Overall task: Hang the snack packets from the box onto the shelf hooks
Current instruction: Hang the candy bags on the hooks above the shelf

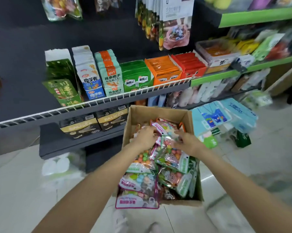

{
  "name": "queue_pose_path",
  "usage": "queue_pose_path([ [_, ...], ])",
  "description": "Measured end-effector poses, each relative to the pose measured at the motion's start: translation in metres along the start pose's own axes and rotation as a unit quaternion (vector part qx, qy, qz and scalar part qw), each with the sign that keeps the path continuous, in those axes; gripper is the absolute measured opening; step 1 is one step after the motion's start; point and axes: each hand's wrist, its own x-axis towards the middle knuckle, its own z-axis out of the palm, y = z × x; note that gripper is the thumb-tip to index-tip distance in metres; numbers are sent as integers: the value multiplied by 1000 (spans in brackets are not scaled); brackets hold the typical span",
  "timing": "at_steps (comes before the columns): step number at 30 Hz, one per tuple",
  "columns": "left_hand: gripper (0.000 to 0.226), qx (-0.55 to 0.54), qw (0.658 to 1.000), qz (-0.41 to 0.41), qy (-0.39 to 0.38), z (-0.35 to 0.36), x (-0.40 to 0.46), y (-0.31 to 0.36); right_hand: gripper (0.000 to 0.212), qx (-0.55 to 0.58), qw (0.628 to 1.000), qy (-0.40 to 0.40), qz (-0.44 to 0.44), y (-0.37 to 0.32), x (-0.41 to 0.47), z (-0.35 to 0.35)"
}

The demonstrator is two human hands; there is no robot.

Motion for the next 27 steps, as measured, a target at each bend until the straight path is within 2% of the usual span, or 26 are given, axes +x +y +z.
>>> queue_pose_path([
  [2, 36, -52, 997, -50, 18, 9, 4, 4, 66, -6, 1000, -11, 7, 7, -1, 1],
  [6, 44, -161, 967, -147, 129, 11, 18, 23, 59, 14, 1000, 5, -6, 9, 3, -4],
  [8, 57, -179, 955, -184, 151, 11, 24, 32, 47, 31, 998, 35, -31, 9, 2, -14],
  [10, 56, -182, 948, -201, 164, 9, 27, 35, 34, 53, 994, 83, -53, 9, -3, -28],
  [12, 38, -173, 947, -188, 196, -2, 26, 36, 24, 100, 985, 130, -56, 11, -7, -41],
  [14, 23, -141, 955, -132, 224, -22, 18, 39, 12, 228, 960, 155, -54, 8, -14, -52],
  [16, 26, -95, 959, -69, 258, -45, 6, 43, 19, 343, 925, 161, -33, -1, -15, -58],
  [17, 29, -71, 957, -46, 277, -57, 0, 45, 27, 361, 917, 166, -26, -6, -14, -61],
  [18, 31, -52, 954, -24, 295, -69, -5, 46, 30, 361, 916, 171, -34, -15, -16, -66],
  [20, 30, -32, 949, 22, 313, -94, -16, 48, 21, 328, 924, 175, -93, -37, -18, -77],
  [22, 27, 2, 943, 63, 327, -121, -29, 50, 21, 235, 941, 176, -166, -62, -21, -91],
  [24, 25, 46, 937, 91, 335, -149, -46, 52, 27, 122, 954, 188, -200, -92, -23, -106],
  [27, 23, 120, 930, 122, 326, -185, -68, 51, 29, -1, 943, 228, -242, -141, -22, -122],
])
